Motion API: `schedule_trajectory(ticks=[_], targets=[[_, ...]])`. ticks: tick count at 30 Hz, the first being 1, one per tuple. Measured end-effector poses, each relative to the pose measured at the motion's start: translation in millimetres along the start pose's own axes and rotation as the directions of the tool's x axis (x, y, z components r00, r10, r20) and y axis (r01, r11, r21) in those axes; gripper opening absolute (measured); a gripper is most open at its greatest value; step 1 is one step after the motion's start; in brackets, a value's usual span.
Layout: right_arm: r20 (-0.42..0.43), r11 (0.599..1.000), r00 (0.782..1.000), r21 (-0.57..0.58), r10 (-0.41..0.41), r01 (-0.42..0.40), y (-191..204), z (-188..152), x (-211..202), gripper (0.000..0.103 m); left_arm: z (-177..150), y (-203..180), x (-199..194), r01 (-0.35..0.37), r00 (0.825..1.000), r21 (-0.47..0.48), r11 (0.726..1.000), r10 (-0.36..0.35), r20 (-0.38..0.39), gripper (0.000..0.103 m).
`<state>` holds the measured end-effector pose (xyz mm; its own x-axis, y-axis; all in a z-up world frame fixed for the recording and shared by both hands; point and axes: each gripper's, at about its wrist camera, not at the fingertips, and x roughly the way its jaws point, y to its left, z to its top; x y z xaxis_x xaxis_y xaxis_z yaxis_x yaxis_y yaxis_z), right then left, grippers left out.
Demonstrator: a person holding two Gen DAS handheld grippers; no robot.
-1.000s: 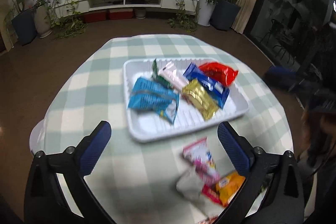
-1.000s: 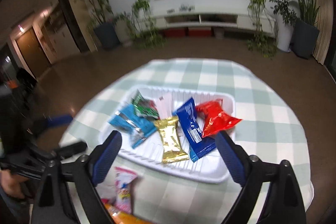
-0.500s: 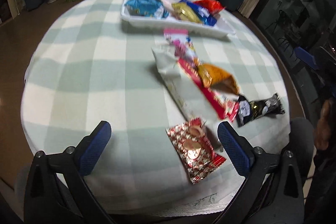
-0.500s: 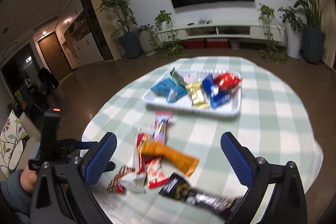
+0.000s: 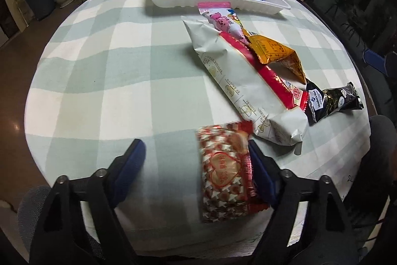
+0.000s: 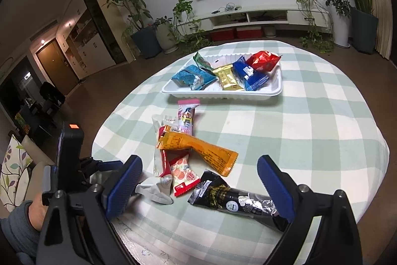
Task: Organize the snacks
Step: 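Grasp the red-and-white patterned packet with the left tool, then lift the red-white packet with the left tool while the right tool grasps the black packet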
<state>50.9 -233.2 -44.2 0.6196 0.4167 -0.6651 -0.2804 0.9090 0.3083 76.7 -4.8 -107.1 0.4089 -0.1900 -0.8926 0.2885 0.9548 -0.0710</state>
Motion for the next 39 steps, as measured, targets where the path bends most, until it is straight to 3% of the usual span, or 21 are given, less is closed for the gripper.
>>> schedule_trajectory(ticks=[4, 7, 12, 14, 29, 35, 39], targets=[[-0.014, 1.0, 1.0, -0.019, -0.01, 0.01, 2, -4, 3, 0.095, 0, 2, -3, -0.01, 1.0, 0.013, 1.0, 0.01, 0.001, 0.07], [-0.027, 1.0, 1.0, -0.025, -0.011, 0.011, 5, -6, 5, 0.092, 1, 0, -4, -0.011, 1.0, 0.044, 0.999, 0.011, 0.01, 0.061], [-0.047, 0.999, 0.999, -0.043, -0.008, 0.006, 10, -10, 10, 0.084, 1, 1, -8, 0.011, 1.0, 0.055, 0.998, -0.012, 0.017, 0.031], [-0.054, 0.999, 0.998, -0.053, -0.011, 0.008, 12, -11, 12, 0.08, 0, 5, -10, 0.029, 0.999, 0.044, 0.999, -0.03, 0.02, 0.027], [-0.137, 0.983, 0.987, -0.173, -0.081, 0.057, 10, -14, 14, 0.067, -10, 24, -25, 0.166, 0.985, -0.001, 0.986, -0.166, 0.04, 0.018], [-0.285, 0.937, 0.945, -0.345, -0.159, 0.053, 0, -18, 28, 0.067, -10, 25, -33, 0.179, 0.982, 0.001, 0.984, -0.179, 0.056, 0.017], [-0.365, 0.895, 0.912, -0.445, -0.186, 0.004, -4, -21, 39, 0.067, -10, 23, -34, 0.186, 0.981, 0.007, 0.983, -0.186, 0.053, 0.017]])
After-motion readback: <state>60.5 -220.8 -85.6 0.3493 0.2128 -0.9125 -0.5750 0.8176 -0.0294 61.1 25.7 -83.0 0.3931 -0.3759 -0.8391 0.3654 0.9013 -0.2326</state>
